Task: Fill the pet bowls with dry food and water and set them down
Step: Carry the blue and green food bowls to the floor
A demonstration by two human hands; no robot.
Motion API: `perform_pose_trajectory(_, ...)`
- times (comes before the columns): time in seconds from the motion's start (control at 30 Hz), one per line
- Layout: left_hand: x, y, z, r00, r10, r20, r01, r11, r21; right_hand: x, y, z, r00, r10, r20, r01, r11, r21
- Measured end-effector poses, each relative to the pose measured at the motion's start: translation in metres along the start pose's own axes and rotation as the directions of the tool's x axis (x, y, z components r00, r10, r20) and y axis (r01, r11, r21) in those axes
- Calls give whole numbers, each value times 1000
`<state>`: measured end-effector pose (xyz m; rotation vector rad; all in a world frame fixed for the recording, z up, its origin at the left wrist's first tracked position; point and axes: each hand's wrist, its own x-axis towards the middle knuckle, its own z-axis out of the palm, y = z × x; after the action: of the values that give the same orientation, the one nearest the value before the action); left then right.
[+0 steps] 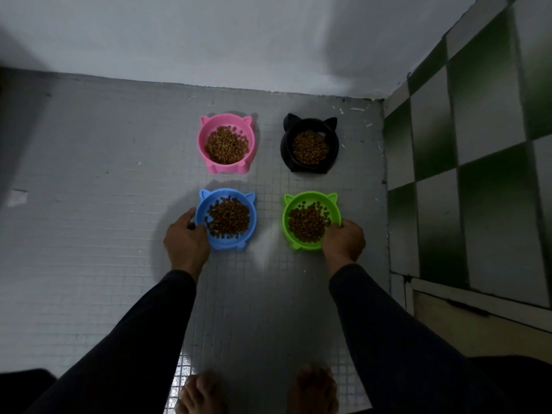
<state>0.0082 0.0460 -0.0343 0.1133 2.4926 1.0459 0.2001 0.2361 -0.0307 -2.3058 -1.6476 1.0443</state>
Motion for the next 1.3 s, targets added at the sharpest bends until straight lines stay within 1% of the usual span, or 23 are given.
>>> perform_pose_trajectory(0.17,-2,2,-1,998,58,-5,-57,995,87,0,2,-4,1000,-2,-5,2,999,-33)
perform_pose_trajectory(0.3,-4,2,0,997,82,-7,-81,993,87,3,2,-4,1000,-2,14,2,999,-50)
perform_pose_trajectory(0.4,-3,-5,3,995,98,-33,-95,991,93,3,2,-6,1000,0,21,1,999,-47)
perform_pose_trajectory(0.53,-1,-12,3,998,57,-20,-54,991,120,3,1,-8,999,-1,39,3,998,-66)
perform_pose_trajectory(0.7,0,-11,2,996,85,-17,-83,990,118,5,2,-6,999,-1,43,5,997,-78)
perform_pose_trajectory(0.8,2,-11,2,998,64,-5,-63,991,117,6,3,-6,999,2,53,3,996,-92)
perform_pose_trajectory(0.97,0,-3,2,998,-4,69,-9,984,175,8,2,-6,995,13,104,-2,994,-111)
perform_pose_trajectory(1.13,-12,6,-7,985,-32,169,-13,966,257,-7,1,-11,971,0,239,35,989,-142)
perform_pose_trajectory(1.2,-19,7,-15,974,-20,227,-54,947,317,-18,0,-19,961,-22,276,75,980,-182)
perform_pose_trajectory(1.3,-28,17,-33,944,-40,327,-118,886,449,-32,-5,-35,936,-69,345,164,953,-254)
